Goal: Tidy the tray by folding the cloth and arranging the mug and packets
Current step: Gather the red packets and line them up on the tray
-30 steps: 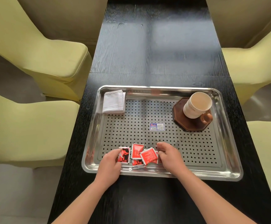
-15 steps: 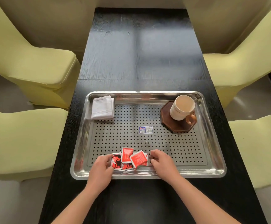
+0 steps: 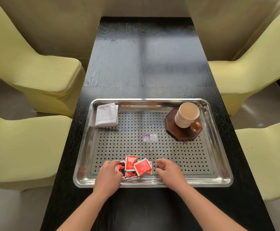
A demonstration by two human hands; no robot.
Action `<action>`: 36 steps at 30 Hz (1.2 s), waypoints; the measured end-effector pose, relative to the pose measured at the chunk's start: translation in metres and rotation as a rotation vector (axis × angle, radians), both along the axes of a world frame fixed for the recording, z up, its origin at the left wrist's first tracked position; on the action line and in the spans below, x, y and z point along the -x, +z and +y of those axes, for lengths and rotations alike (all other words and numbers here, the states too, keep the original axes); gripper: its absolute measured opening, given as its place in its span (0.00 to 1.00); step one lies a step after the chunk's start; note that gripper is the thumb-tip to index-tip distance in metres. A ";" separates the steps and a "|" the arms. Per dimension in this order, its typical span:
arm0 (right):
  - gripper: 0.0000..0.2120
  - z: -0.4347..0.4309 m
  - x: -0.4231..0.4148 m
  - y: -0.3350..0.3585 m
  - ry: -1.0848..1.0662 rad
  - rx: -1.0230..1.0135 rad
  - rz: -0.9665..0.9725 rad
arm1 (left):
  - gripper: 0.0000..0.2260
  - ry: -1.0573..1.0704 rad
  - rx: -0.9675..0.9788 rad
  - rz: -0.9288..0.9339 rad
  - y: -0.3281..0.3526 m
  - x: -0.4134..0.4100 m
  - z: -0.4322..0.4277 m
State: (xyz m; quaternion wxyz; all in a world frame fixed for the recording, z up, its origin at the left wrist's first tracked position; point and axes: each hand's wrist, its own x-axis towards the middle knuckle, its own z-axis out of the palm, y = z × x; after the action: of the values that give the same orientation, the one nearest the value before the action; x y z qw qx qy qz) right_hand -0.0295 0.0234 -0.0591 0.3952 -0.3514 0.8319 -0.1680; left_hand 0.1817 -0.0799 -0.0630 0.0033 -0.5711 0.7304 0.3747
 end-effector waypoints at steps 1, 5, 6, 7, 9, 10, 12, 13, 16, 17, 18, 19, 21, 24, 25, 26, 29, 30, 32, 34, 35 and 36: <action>0.18 -0.005 -0.001 0.001 0.004 0.001 -0.003 | 0.22 0.021 0.000 0.004 0.000 -0.002 -0.004; 0.18 -0.039 -0.004 0.002 0.060 0.031 -0.019 | 0.23 0.079 0.006 0.025 0.003 -0.010 -0.026; 0.17 -0.048 -0.006 0.002 0.072 0.036 -0.028 | 0.23 0.085 0.014 0.033 0.003 -0.012 -0.033; 0.17 -0.058 -0.009 0.003 0.079 0.038 -0.039 | 0.23 0.090 0.023 0.038 0.003 -0.013 -0.041; 0.17 -0.077 -0.015 0.003 0.090 0.043 -0.054 | 0.23 0.096 0.041 0.033 0.003 -0.013 -0.058; 0.17 -0.087 -0.018 0.003 0.099 0.049 -0.053 | 0.23 0.098 0.050 0.029 0.003 -0.012 -0.067; 0.17 -0.107 -0.021 0.003 0.103 0.067 -0.052 | 0.23 0.099 0.063 0.025 0.004 -0.009 -0.084; 0.17 -0.117 -0.022 0.003 0.098 0.070 -0.057 | 0.24 0.098 0.064 0.023 0.004 -0.007 -0.093; 0.19 -0.145 -0.026 0.004 0.066 0.069 -0.107 | 0.26 0.088 0.059 0.011 0.004 0.000 -0.120; 0.20 -0.155 -0.027 0.003 0.058 0.071 -0.126 | 0.27 0.084 0.058 0.012 0.003 0.003 -0.130; 0.20 -0.164 -0.028 0.002 0.055 0.073 -0.141 | 0.28 0.080 0.059 0.014 0.002 0.007 -0.139; 0.21 -0.174 -0.029 0.000 0.056 0.075 -0.149 | 0.28 0.073 0.059 0.014 0.001 0.011 -0.149; 0.22 -0.195 -0.030 -0.004 0.041 0.076 -0.163 | 0.30 0.049 0.072 0.006 -0.003 0.018 -0.165; 0.22 -0.225 -0.031 -0.010 -0.027 0.079 -0.214 | 0.31 0.013 0.085 -0.013 -0.009 0.027 -0.185; 0.22 -0.234 -0.032 -0.013 -0.029 0.081 -0.198 | 0.31 0.017 0.081 -0.018 -0.011 0.030 -0.190; 0.22 -0.244 -0.031 -0.015 -0.028 0.080 -0.172 | 0.31 0.031 0.073 -0.018 -0.014 0.032 -0.194; 0.23 -0.269 -0.029 -0.020 -0.048 0.089 -0.139 | 0.28 0.099 0.059 -0.005 -0.022 0.040 -0.201; 0.22 -0.276 -0.028 -0.022 -0.039 0.087 -0.113 | 0.28 0.117 0.071 -0.011 -0.024 0.043 -0.202; 0.18 -0.288 -0.030 -0.027 0.005 0.090 -0.029 | 0.26 0.129 0.106 -0.041 -0.029 0.046 -0.202; 0.13 -0.295 -0.034 -0.032 0.035 0.121 0.022 | 0.25 0.096 0.151 -0.078 -0.033 0.049 -0.199; 0.13 -0.298 -0.036 -0.035 0.041 0.136 0.042 | 0.24 0.062 0.178 -0.099 -0.036 0.050 -0.196; 0.12 -0.299 -0.038 -0.037 0.043 0.152 0.069 | 0.24 0.021 0.202 -0.126 -0.038 0.050 -0.193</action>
State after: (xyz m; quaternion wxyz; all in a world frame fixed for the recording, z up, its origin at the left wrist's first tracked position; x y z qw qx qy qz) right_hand 0.0081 -0.2757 -0.0962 0.3420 -0.4036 0.8222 -0.2102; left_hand 0.1314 -0.2729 -0.1011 -0.0123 -0.5986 0.7566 0.2627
